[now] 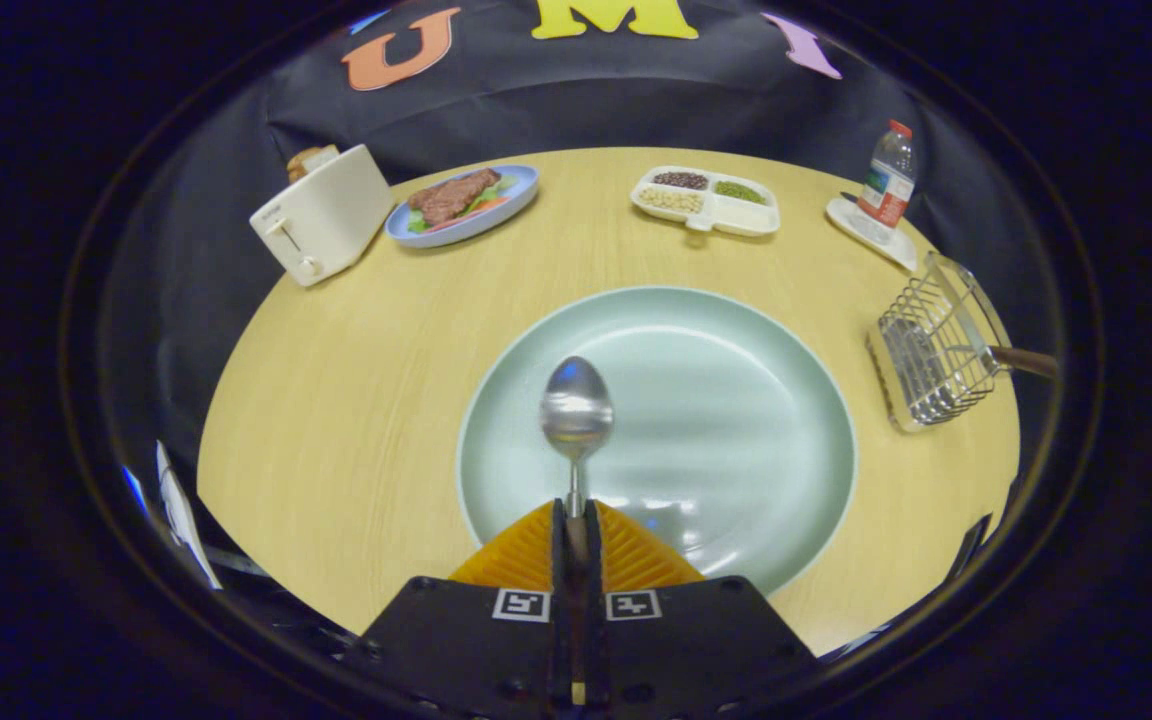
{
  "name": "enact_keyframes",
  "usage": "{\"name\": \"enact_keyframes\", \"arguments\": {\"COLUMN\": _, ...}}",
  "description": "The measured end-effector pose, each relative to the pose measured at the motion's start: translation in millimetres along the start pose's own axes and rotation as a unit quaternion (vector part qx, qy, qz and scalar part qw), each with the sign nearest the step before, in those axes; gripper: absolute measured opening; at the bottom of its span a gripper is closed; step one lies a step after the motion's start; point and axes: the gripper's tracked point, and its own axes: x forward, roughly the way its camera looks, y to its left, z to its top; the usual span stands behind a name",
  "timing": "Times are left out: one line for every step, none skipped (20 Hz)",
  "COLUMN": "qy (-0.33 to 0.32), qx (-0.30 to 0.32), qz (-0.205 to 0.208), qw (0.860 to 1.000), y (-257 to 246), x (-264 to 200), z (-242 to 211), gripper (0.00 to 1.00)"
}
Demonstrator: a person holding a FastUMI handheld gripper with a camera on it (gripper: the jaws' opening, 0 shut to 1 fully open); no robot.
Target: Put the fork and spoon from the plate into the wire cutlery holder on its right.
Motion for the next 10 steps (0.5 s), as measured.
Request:
{"name": "enact_keyframes", "arguments": {"qy": 0.002, "qx": -0.001, "qz": 0.002, "qw": 1.000, "y": 0, "x": 4, "z": -2, "gripper": 0.01}}
{"name": "enact_keyframes", "arguments": {"qy": 0.002, "qx": -0.001, "qz": 0.007, "qw": 1.000, "y": 0, "x": 2, "z": -3, "gripper": 0.01}}
{"name": "enact_keyframes", "arguments": {"qy": -0.001, "qx": 0.001, "qz": 0.013, "qw": 1.000, "y": 0, "x": -2, "z": -1, "gripper": 0.01}}
{"name": "enact_keyframes", "arguments": {"qy": -0.006, "qx": 0.002, "qz": 0.015, "qw": 1.000, "y": -1, "x": -5, "z": 2, "gripper": 0.01}}
{"name": "enact_keyframes", "arguments": {"qy": -0.010, "qx": 0.001, "qz": 0.016, "qw": 1.000, "y": -4, "x": -10, "z": 4, "gripper": 0.01}}
{"name": "enact_keyframes", "arguments": {"qy": -0.015, "qx": 0.002, "qz": 0.020, "qw": 1.000, "y": -5, "x": -14, "z": 7, "gripper": 0.01}}
{"name": "enact_keyframes", "arguments": {"qy": -0.019, "qx": 0.001, "qz": 0.023, "qw": 1.000, "y": -6, "x": -19, "z": 9, "gripper": 0.01}}
{"name": "enact_keyframes", "arguments": {"qy": -0.022, "qx": -0.001, "qz": 0.025, "qw": 0.999, "y": -10, "x": -25, "z": 13, "gripper": 0.01}}
{"name": "enact_keyframes", "arguments": {"qy": -0.029, "qx": 0.000, "qz": 0.027, "qw": 0.999, "y": -13, "x": -31, "z": 16, "gripper": 0.01}}
{"name": "enact_keyframes", "arguments": {"qy": -0.036, "qx": 0.000, "qz": 0.027, "qw": 0.999, "y": -17, "x": -40, "z": 21, "gripper": 0.01}}
